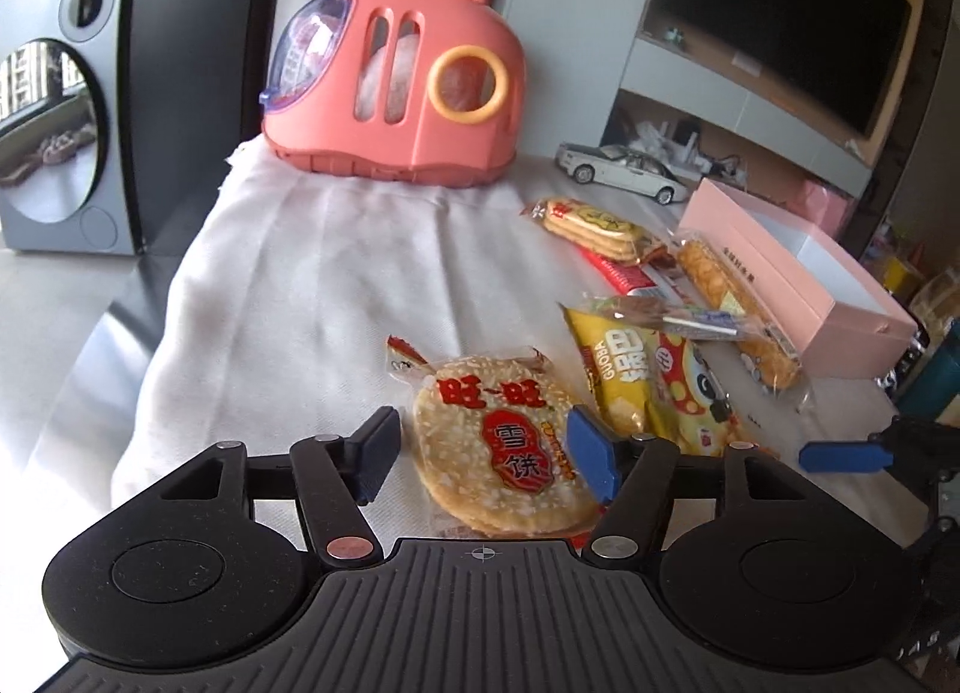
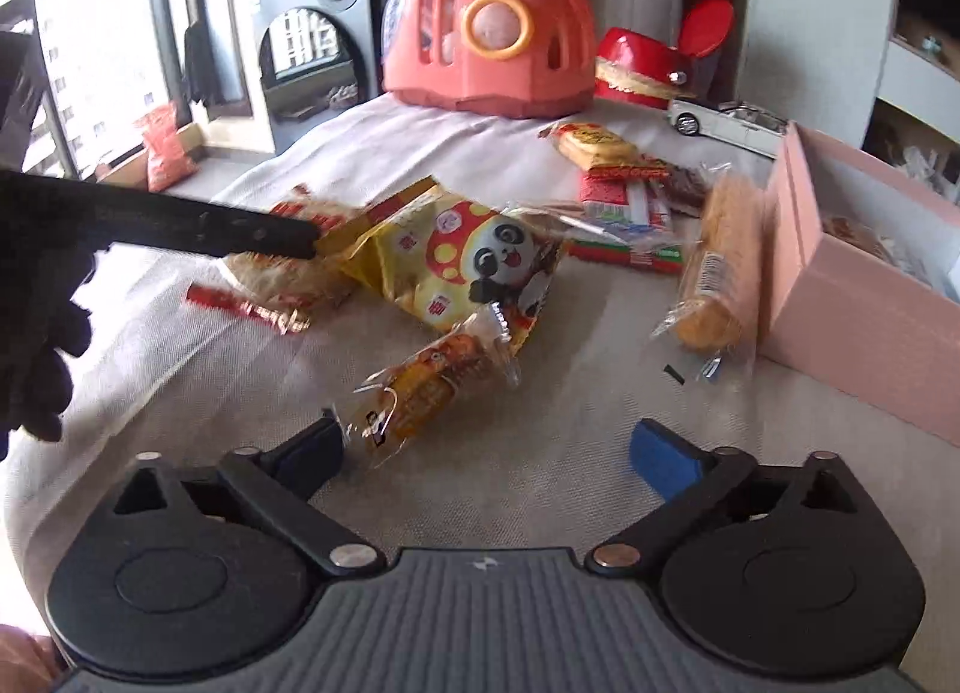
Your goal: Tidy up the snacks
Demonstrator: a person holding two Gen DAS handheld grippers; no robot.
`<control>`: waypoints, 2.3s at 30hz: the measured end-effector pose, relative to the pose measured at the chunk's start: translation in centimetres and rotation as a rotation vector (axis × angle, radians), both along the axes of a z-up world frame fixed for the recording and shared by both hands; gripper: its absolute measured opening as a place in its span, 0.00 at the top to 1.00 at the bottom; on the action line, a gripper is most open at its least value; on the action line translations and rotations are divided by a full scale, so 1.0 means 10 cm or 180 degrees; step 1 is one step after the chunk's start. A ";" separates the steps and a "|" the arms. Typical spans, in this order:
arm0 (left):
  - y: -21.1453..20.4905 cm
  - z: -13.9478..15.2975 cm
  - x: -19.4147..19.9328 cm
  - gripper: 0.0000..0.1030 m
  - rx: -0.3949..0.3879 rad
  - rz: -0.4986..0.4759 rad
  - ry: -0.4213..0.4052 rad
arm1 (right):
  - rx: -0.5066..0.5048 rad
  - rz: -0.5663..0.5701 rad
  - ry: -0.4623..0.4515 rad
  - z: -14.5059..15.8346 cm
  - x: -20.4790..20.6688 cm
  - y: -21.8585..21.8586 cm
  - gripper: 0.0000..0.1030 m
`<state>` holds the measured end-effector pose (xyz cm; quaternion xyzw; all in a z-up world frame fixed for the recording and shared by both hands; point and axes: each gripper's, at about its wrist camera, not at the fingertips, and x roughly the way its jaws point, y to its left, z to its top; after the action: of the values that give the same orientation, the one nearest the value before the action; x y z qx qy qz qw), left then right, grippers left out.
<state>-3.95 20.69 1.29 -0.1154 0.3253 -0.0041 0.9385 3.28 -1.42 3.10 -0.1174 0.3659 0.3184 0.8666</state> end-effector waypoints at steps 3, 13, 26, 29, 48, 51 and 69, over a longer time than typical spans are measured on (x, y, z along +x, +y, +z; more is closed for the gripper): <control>0.04 -0.02 -0.01 0.36 -0.0162 0.0029 0.0029 | -0.0004 0.0006 0.0028 0.00 -0.01 0.00 0.00; 0.05 0.04 -0.38 0.51 -0.0270 -0.0009 0.0084 | -0.0194 0.0112 -0.0025 0.07 -0.12 0.04 0.00; 0.00 0.02 -0.51 0.51 -0.0392 -0.0046 0.0090 | -0.0557 -0.0422 -0.0517 0.15 -0.02 -0.37 0.00; -0.04 0.00 -0.49 0.51 -0.0441 -0.0103 0.0097 | -0.0114 -0.0341 -0.0064 0.16 0.06 -0.47 0.00; -0.06 -0.01 -0.50 0.51 -0.0509 -0.0045 0.0116 | -0.0080 0.0382 -0.0413 0.22 -0.26 -0.03 0.07; -0.05 -0.01 -0.50 0.51 -0.0521 -0.0047 0.0116 | -0.0149 0.0529 -0.0559 0.20 -0.17 0.07 0.07; 0.00 -0.03 -0.51 0.51 -0.0596 -0.0047 0.0101 | -0.0159 0.0999 -0.0226 0.20 -0.26 0.07 0.15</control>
<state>-9.06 20.64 0.96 -0.2003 0.3392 -0.0396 0.9183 0.65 -0.75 5.09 -0.2059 0.3200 0.4363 0.8154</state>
